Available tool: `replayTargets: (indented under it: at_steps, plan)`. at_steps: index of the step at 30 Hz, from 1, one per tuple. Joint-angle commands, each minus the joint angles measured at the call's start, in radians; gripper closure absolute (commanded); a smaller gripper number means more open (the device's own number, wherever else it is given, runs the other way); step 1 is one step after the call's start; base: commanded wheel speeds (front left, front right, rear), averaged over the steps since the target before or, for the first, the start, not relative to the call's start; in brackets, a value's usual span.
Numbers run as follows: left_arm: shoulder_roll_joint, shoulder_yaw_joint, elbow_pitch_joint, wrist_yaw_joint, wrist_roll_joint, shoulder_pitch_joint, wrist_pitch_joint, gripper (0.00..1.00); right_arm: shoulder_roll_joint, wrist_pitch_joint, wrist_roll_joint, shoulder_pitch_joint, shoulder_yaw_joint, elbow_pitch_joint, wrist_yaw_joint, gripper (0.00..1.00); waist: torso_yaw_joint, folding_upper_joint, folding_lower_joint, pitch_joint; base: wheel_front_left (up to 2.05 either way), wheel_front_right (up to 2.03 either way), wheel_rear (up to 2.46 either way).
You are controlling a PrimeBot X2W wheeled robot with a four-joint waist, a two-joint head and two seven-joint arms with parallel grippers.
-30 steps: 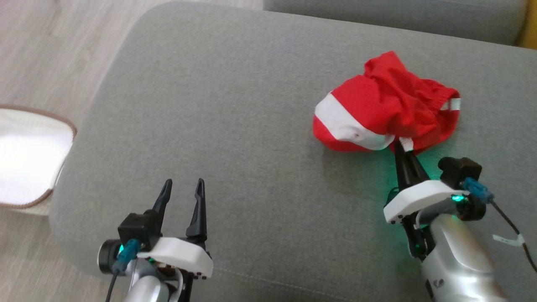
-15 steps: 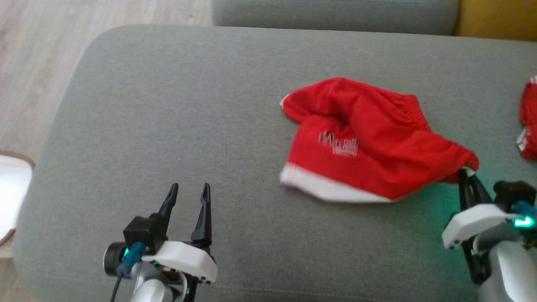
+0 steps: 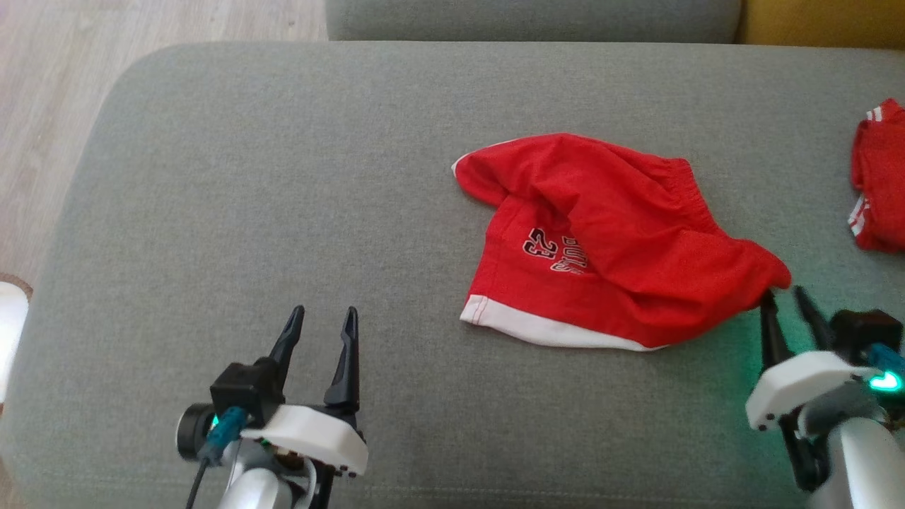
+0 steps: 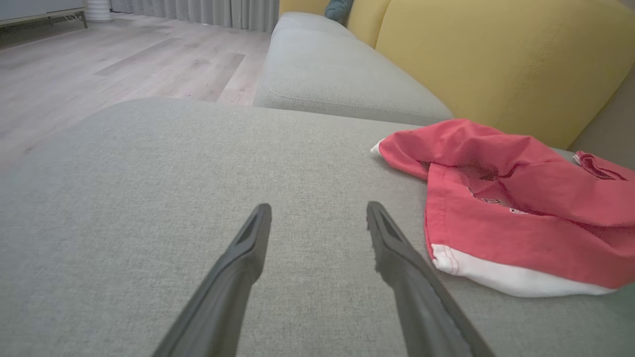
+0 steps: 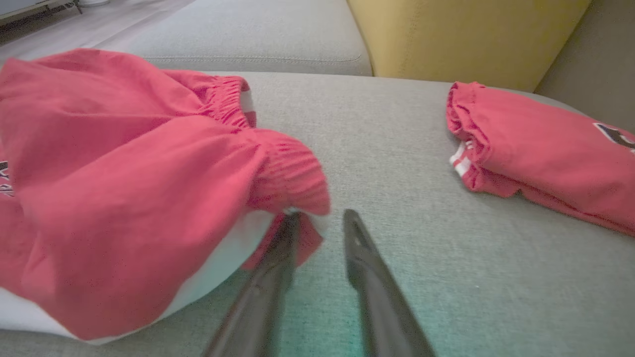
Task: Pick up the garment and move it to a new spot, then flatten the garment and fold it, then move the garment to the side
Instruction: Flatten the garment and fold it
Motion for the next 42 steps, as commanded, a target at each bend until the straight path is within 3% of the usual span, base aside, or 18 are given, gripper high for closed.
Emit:
replayTargets:
  at_steps: [1,10,20,27,42]
  plan:
    - [-0.002,0.034,-0.037,-0.005,0.006,-0.034,-0.012,0.00,-0.007,-0.012,-0.004,-0.001,0.009,-0.046,0.007,0.00,-0.003,0.0000,0.0000,-0.003,0.00,0.00,0.00]
    - [-0.004,0.073,-0.094,-0.020,0.015,-0.012,-0.012,0.00,0.030,-0.095,0.004,0.064,-0.031,-0.192,0.007,0.00,-0.025,0.0000,0.0000,-0.046,0.00,0.00,0.00]
    - [-0.009,0.084,-0.105,-0.021,0.016,0.022,-0.012,0.00,0.056,-0.160,0.014,0.103,0.006,-0.317,0.007,0.00,-0.036,0.0000,0.0000,-0.112,0.00,0.00,0.00]
    - [-0.010,0.080,-0.112,-0.020,0.021,0.044,-0.012,0.00,0.056,-0.173,0.087,0.130,0.054,-0.339,0.007,0.00,-0.036,0.0000,0.0000,-0.130,0.00,0.00,0.00]
    - [-0.011,0.079,-0.115,-0.021,0.026,0.040,-0.012,0.00,0.056,-0.188,0.102,0.130,0.126,-0.295,0.007,0.00,-0.023,0.0000,0.0000,-0.135,0.00,0.00,0.00]
